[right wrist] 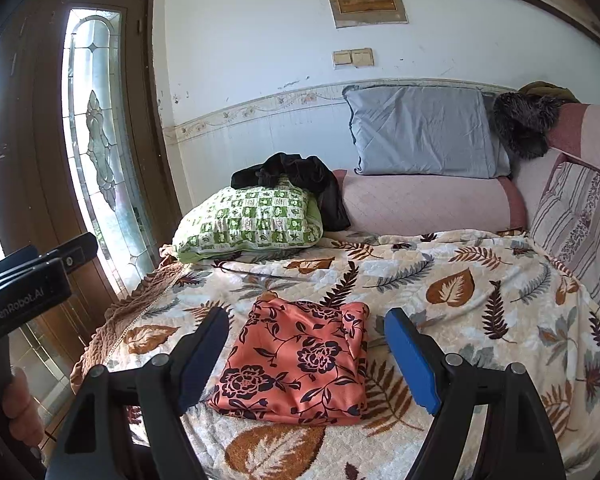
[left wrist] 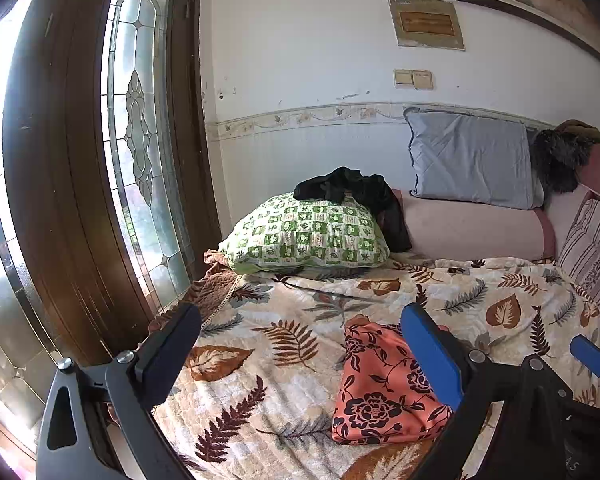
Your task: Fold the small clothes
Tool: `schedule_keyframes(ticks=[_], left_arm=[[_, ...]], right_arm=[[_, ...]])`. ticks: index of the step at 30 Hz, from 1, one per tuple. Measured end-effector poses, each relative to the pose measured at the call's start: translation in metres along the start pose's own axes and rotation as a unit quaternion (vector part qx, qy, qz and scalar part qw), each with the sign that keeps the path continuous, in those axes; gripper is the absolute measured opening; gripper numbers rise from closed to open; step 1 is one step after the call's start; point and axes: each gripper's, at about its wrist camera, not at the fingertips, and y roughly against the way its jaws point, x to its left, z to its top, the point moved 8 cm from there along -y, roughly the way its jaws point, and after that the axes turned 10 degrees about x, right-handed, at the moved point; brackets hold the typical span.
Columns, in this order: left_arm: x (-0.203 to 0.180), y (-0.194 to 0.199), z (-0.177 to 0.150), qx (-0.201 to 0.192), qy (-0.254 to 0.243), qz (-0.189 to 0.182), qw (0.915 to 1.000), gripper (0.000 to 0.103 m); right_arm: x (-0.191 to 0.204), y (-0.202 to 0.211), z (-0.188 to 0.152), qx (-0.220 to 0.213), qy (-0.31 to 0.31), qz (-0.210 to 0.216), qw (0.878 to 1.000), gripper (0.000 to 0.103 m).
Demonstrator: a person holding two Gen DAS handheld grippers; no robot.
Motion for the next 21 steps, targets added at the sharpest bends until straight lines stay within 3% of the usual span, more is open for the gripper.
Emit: schedule_keyframes(ticks=[21], left_arm=[[0.02, -0.002, -0.001, 0.007, 0.014, -0.008, 0.9998, 0.1]], right_arm=[[0.026, 0.0, 0.0, 0.005, 0.014, -0.008, 1.0, 0.083]])
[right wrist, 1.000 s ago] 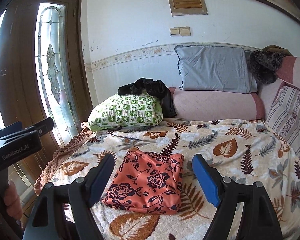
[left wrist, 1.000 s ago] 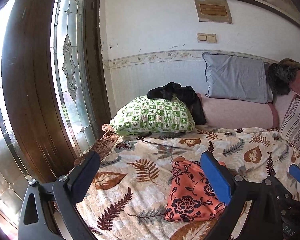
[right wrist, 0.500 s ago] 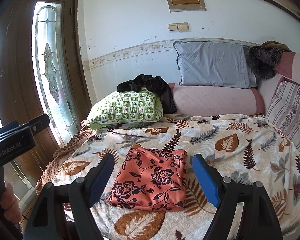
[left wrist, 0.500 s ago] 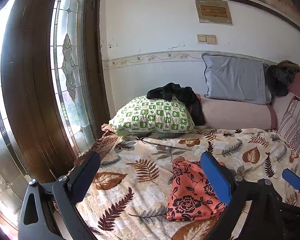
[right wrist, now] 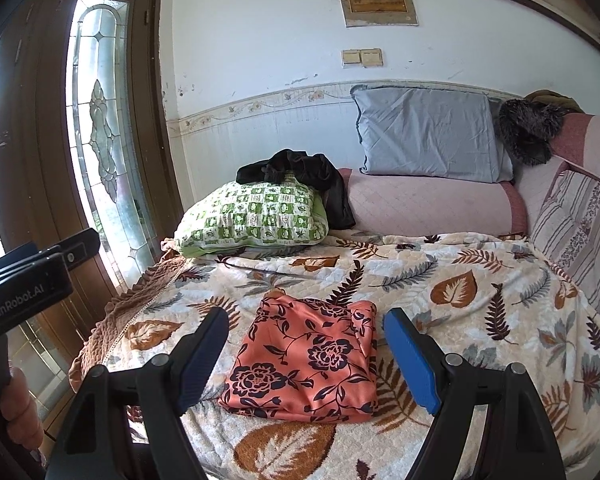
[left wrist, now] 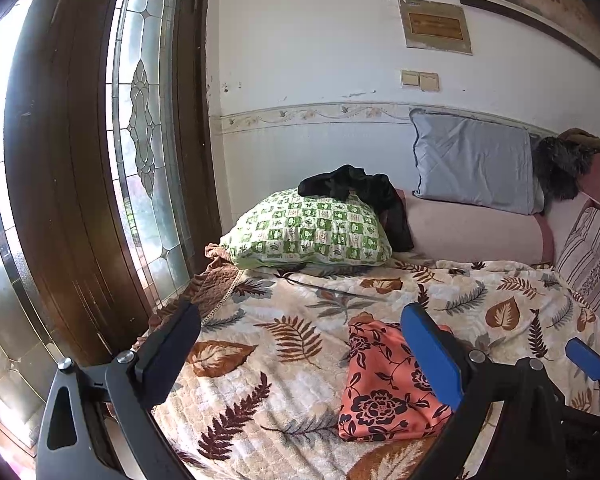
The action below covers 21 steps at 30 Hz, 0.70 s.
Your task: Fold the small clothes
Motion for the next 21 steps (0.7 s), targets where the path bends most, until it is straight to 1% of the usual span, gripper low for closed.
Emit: schedule_keyframes(ticks=[10, 17, 21], left_arm=[[0.004, -0.007, -0.001, 0.005, 0.009, -0.003, 0.9999, 0.1], [0.0, -0.021, -0.002, 0.016, 0.003, 0.0, 0.9999, 0.1], [-0.003, -0.029, -0.001, 0.02, 0.0, 0.0, 0.9998, 0.1]], right_arm=[[0.008, -0.005, -0.003, 0.011, 0.019, -0.002, 1.0, 0.083], [0.01, -0.026, -0.005, 0.03, 0.018, 0.009, 0.999, 0.083], [0.011, -0.035, -0.003, 0.032, 0.021, 0.014, 0.999, 0.083]])
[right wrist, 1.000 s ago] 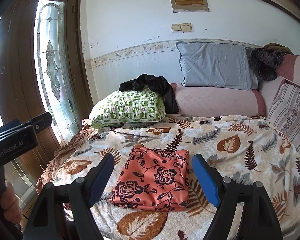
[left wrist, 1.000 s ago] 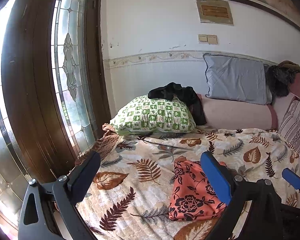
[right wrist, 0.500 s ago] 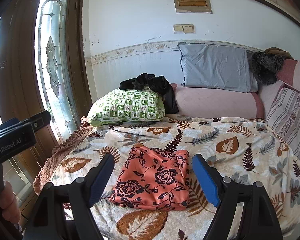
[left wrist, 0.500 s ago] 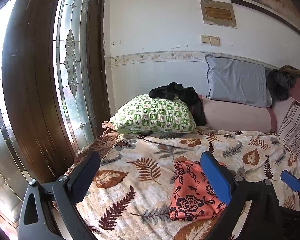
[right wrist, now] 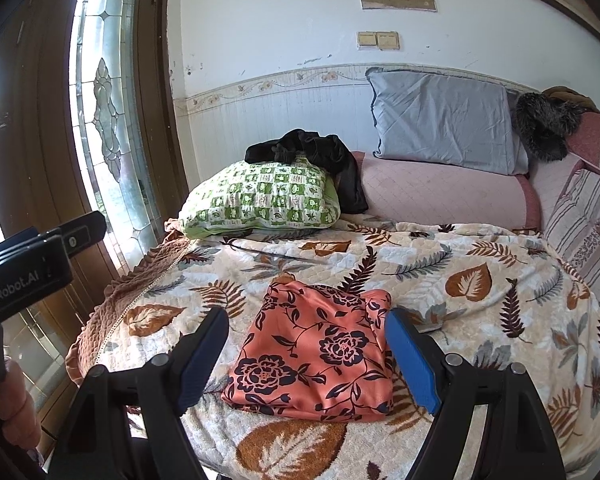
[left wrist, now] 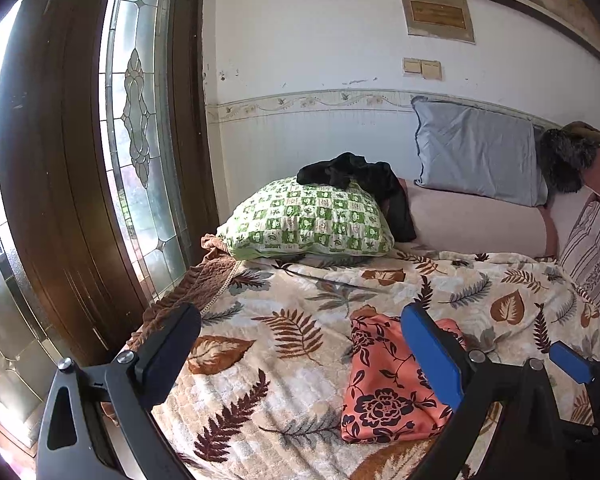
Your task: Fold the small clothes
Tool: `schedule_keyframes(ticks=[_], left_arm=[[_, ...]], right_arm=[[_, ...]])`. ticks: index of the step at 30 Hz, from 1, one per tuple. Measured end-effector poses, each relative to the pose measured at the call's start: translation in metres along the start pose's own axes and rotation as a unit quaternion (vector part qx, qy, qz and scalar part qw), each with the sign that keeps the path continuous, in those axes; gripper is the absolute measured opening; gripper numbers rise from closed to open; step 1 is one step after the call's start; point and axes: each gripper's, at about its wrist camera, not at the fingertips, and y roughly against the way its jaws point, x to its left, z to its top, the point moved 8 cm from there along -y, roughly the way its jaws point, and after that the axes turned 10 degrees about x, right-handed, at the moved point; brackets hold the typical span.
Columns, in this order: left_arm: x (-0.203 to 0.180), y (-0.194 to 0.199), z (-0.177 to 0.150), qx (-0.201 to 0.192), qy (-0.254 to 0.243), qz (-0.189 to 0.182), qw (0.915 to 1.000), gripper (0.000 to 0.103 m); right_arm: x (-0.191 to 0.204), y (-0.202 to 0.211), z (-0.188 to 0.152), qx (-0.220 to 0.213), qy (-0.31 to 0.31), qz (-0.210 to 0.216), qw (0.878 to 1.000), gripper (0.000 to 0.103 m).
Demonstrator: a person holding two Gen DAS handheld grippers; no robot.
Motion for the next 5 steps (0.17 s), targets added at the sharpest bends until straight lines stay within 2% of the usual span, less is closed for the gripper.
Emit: schedule_keyframes(ticks=[5], left_arm=[[-0.004, -0.026, 0.0, 0.017, 0.004, -0.029, 0.9994, 0.1]], right_arm=[[-0.01, -0.018, 0.006, 0.007, 0.001, 0.0, 1.0, 0.083]])
